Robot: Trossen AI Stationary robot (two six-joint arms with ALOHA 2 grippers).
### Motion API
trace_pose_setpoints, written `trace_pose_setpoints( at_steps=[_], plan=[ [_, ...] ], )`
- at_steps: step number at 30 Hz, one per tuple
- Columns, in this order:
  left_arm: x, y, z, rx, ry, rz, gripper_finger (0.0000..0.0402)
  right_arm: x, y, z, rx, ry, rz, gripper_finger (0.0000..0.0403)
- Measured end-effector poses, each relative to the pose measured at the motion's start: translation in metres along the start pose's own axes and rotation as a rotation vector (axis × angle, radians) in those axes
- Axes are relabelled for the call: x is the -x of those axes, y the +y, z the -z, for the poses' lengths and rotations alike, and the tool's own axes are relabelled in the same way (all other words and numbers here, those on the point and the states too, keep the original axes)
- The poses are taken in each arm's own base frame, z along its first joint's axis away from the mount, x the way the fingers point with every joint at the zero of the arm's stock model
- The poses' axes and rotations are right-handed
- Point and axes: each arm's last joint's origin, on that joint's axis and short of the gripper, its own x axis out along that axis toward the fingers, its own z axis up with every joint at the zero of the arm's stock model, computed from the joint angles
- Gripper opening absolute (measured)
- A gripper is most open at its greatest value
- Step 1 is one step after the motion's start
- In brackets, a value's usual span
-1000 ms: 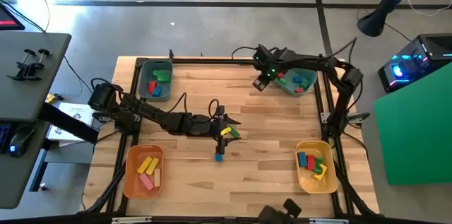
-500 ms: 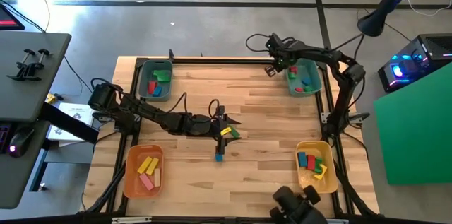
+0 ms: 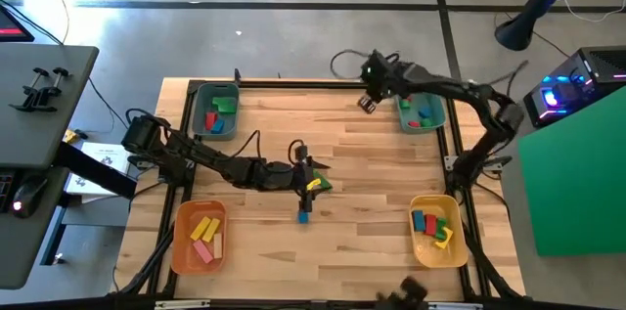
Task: Sort blocks by size
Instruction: Put the green rectangular block into the orange bin
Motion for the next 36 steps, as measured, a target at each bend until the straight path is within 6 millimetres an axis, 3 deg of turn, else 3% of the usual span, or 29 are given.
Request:
trace_pose_setpoints(
  at_steps=[5,11,15,21,24,28,36],
  plan=[
    [0.019,-0.012,-0.006,-0.048,0.053,-0.122,0.0252,0.040,0.066,0.027,0.126,-0.285,-0.129,0.0078],
    [0.047,-0.024,-0.014,-0.122,0.106,-0.174,0.0252,0.061,0.137,0.093,0.204,-0.625,-0.383,0.0078],
    [0.054,-0.020,0.000,-0.103,0.083,-0.106,0.0252,0.064,0.172,0.142,0.309,-0.829,-0.507,0.0078],
    [0.041,0.007,0.017,0.012,-0.099,0.318,0.0252,0.077,0.194,0.195,0.144,-0.899,-0.492,0.0078],
    [0.025,0.024,0.023,0.015,-0.151,0.412,0.0248,0.088,0.201,0.209,0.108,-0.929,-0.440,0.0078],
    [0.003,0.045,0.049,-0.043,-0.035,0.465,0.0238,0.095,0.202,0.219,0.088,-0.966,-0.328,0.0078],
    [-0.037,0.080,0.101,-0.006,0.138,0.536,0.0209,0.091,0.199,0.215,0.063,-0.961,-0.267,0.0078]
  ],
)
